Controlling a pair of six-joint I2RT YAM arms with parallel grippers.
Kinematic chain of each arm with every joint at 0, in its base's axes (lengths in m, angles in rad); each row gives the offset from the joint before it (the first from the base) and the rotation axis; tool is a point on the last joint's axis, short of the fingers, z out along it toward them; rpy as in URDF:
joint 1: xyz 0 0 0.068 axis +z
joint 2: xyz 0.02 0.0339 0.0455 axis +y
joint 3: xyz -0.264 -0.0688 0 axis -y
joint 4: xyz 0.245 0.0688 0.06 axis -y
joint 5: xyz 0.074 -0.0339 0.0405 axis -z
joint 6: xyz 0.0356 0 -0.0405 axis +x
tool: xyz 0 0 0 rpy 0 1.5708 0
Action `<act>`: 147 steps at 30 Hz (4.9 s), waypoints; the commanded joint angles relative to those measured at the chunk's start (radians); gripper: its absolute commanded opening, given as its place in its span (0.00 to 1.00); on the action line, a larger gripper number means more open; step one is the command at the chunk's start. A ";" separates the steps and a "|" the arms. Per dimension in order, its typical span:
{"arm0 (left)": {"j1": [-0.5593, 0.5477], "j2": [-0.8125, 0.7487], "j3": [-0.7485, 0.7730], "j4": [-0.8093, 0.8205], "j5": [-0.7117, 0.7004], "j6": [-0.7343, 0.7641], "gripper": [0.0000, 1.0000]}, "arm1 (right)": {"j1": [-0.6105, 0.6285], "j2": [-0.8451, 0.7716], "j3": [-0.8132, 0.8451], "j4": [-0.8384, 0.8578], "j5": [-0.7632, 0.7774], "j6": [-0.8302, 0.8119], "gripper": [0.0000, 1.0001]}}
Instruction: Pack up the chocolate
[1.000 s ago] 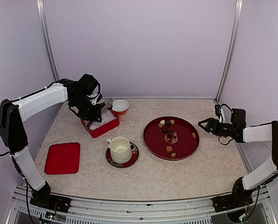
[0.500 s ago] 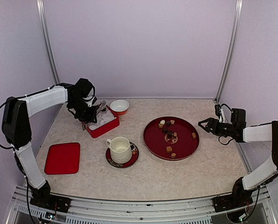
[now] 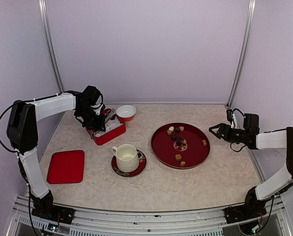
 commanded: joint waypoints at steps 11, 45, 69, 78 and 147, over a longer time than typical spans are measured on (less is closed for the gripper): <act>0.000 -0.006 0.013 0.019 0.006 0.015 0.38 | -0.012 -0.010 0.010 -0.008 0.007 -0.004 0.81; -0.601 0.287 0.483 -0.183 -0.073 0.015 0.42 | -0.012 -0.034 -0.015 -0.017 0.002 -0.022 0.81; -0.623 0.470 0.542 -0.220 -0.096 -0.011 0.39 | -0.012 -0.013 -0.015 0.006 -0.007 -0.019 0.81; -0.621 0.544 0.680 -0.257 -0.081 0.003 0.36 | -0.014 -0.003 -0.011 0.009 -0.009 -0.020 0.81; -0.059 -0.278 -0.191 0.018 0.121 -0.043 0.28 | -0.018 -0.012 -0.014 0.005 -0.033 -0.010 0.80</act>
